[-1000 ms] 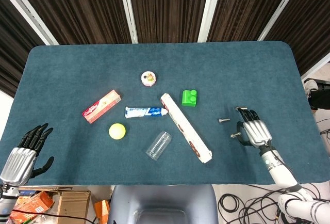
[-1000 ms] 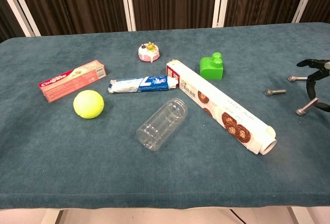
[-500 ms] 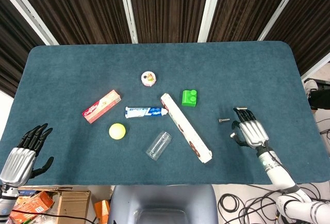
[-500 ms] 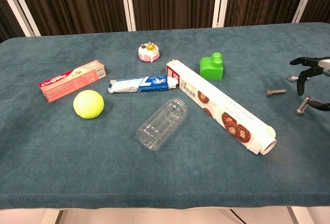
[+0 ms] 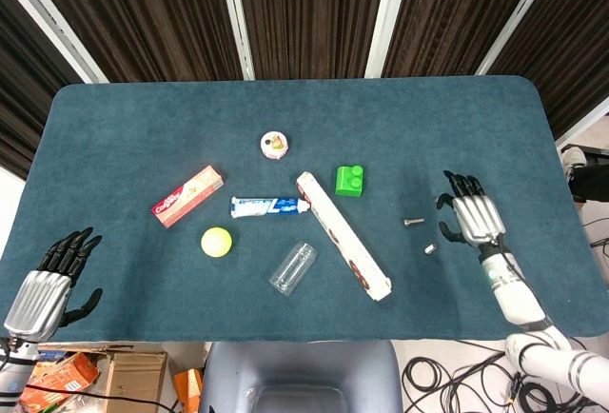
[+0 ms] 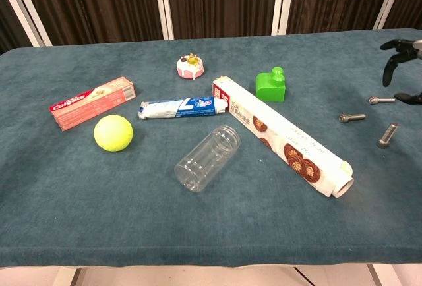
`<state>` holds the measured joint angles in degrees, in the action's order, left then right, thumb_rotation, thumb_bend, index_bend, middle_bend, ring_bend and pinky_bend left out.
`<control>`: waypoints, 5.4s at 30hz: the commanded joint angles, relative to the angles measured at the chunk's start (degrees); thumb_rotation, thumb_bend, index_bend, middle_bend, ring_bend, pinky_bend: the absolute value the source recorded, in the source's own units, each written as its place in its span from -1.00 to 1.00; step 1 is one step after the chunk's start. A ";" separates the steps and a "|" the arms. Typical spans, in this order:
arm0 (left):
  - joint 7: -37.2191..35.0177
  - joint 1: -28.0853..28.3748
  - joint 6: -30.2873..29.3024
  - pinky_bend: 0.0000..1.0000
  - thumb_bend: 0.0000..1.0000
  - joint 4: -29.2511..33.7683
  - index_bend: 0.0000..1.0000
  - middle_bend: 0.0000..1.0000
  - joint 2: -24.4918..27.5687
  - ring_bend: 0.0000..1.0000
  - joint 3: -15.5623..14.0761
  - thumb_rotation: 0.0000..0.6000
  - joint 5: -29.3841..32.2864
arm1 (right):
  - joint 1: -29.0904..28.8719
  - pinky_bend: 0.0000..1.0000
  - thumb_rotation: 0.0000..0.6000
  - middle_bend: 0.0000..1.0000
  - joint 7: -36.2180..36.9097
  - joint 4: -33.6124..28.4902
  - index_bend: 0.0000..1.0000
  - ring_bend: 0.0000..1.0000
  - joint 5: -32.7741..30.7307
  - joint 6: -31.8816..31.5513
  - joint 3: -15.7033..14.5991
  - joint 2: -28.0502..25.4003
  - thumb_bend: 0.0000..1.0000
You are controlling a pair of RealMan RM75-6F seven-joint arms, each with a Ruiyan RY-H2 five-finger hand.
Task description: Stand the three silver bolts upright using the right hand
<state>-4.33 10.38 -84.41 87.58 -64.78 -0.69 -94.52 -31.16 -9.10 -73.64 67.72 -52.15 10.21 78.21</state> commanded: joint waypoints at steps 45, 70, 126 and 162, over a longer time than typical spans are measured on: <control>-0.30 1.50 2.57 -0.75 -0.29 -0.73 -1.00 -1.00 -0.51 -1.00 0.60 1.00 2.26 | -9.72 -0.94 1.00 -0.99 -12.30 14.54 0.08 -1.00 -8.46 10.65 -2.53 11.29 -0.47; -0.81 1.31 1.84 -0.75 -0.28 -0.73 -1.00 -1.00 -0.33 -1.00 0.51 1.00 1.88 | -9.54 -0.94 1.00 -0.98 -12.42 7.77 0.17 -1.00 -7.84 7.19 -1.86 7.85 -0.28; -1.92 0.80 0.56 -0.75 -0.28 -0.65 -1.00 -1.00 0.29 -1.00 0.46 1.00 1.37 | -12.09 -0.94 1.00 -0.97 -20.61 -0.08 -0.10 -1.00 -15.10 3.60 -2.53 5.48 -0.28; 1.46 2.16 4.17 -0.75 -0.29 -0.65 -1.00 -1.00 -1.23 -1.00 1.06 1.00 3.90 | -12.20 -0.94 1.00 -0.97 -5.41 33.68 -0.04 -1.00 -13.21 17.94 -0.62 15.77 -0.33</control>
<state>-2.87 12.54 -80.24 86.93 -66.01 0.37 -90.63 -43.36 -14.68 -40.39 54.26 -34.46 9.57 93.65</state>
